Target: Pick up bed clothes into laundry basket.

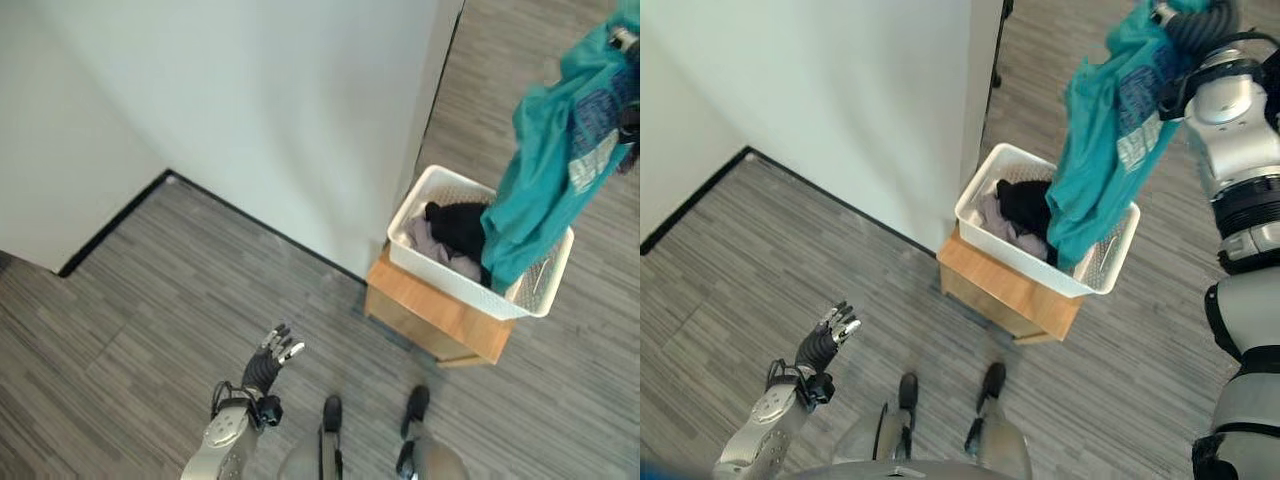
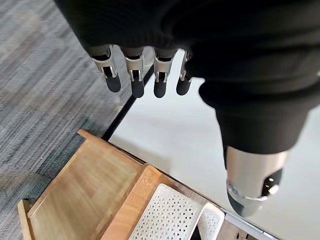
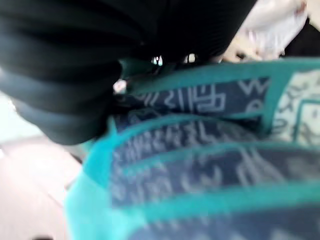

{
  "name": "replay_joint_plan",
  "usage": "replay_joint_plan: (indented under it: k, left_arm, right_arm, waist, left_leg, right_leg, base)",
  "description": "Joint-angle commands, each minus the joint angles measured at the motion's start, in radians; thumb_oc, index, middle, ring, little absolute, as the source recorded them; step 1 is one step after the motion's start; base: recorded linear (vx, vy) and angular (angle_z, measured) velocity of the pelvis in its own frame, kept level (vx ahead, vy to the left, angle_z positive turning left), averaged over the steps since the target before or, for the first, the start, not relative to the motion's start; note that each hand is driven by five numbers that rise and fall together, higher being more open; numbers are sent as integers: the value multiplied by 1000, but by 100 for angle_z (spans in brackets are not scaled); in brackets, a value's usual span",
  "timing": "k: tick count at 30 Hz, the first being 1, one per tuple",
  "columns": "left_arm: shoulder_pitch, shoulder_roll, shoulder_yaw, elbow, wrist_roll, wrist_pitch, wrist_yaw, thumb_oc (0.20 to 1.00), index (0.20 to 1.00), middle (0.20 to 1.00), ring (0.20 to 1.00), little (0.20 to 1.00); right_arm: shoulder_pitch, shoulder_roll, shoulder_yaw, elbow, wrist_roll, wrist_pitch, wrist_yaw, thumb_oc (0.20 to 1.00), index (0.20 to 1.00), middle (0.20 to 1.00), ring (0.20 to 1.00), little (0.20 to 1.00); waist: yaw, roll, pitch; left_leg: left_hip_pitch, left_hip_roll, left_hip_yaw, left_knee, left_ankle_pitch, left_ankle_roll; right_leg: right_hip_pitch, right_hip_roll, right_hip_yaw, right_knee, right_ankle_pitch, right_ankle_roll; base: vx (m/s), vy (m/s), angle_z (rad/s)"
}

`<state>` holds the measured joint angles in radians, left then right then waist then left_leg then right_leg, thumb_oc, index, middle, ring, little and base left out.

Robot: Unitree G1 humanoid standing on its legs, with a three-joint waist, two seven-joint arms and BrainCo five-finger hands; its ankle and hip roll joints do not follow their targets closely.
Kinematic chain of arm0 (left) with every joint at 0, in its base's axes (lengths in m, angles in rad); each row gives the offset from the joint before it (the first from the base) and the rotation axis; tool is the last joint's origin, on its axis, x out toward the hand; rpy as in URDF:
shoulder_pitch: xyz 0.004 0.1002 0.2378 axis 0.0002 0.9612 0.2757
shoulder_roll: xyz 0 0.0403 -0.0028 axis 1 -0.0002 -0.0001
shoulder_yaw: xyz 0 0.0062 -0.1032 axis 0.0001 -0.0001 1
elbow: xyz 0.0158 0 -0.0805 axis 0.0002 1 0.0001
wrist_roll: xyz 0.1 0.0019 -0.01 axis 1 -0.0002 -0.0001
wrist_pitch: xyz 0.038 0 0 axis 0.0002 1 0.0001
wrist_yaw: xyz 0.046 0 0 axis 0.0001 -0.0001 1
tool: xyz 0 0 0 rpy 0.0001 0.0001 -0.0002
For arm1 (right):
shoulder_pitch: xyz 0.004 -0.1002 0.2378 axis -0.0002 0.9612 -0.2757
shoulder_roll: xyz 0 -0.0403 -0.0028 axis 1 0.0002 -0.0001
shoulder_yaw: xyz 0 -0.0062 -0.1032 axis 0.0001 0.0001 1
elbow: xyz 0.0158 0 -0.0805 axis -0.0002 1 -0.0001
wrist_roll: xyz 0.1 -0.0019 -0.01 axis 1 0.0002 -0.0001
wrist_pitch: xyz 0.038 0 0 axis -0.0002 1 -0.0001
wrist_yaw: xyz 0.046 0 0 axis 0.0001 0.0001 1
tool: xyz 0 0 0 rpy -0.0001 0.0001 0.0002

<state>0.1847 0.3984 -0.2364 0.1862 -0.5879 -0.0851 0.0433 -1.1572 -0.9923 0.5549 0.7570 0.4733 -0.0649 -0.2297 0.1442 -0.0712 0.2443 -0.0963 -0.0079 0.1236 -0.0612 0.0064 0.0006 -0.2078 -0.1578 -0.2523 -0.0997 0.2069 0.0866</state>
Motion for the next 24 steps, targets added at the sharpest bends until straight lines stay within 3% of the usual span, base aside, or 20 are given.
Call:
replay_joint_plan:
  k: [1, 7, 14, 24]
  left_arm:
    - [6, 63, 9, -90, -41, -54, 17, 1000, 1000, 1000, 1000, 1000]
    - [7, 51, 31, -84, -29, -54, 29, 1000, 1000, 1000, 1000, 1000]
    - [19, 55, 42, -85, -10, -58, 35, 1000, 1000, 1000, 1000, 1000]
    - [22, 82, 27, -91, -21, -49, 42, 1000, 1000, 1000, 1000, 1000]
  right_arm:
    - [-46, -22, 6, -54, -73, -21, 10, 200, 200, 200, 200, 200]
    - [182, 49, -81, -134, -110, -9, 52, 200, 200, 200, 200, 200]
    - [359, 48, -172, -128, -197, 9, 62, 200, 200, 200, 200, 200]
    - [64, 35, -50, 252, -288, 68, -8, 200, 200, 200, 200, 200]
  waist:
    - [23, -29, 12]
    - [24, -28, 36]
    - [22, -27, 53]
    - [38, -23, 75]
  left_leg:
    - [-68, 30, -72, -23, 87, -41]
    - [-75, 24, -90, -23, 84, -33]
    - [-85, 14, -117, -25, 81, -23]
    - [-120, 11, -141, -26, 90, -19]
  right_leg:
    - [107, 0, -8, 21, -96, 69]
    - [87, 2, 15, 25, -92, 67]
    - [65, 1, 35, 32, -91, 66]
    - [25, 8, 52, 25, -74, 65]
  base:
    - [0, 0, 0]
    - [-22, 23, -6]
    - [-26, 23, -12]
    - [-14, 6, -2]
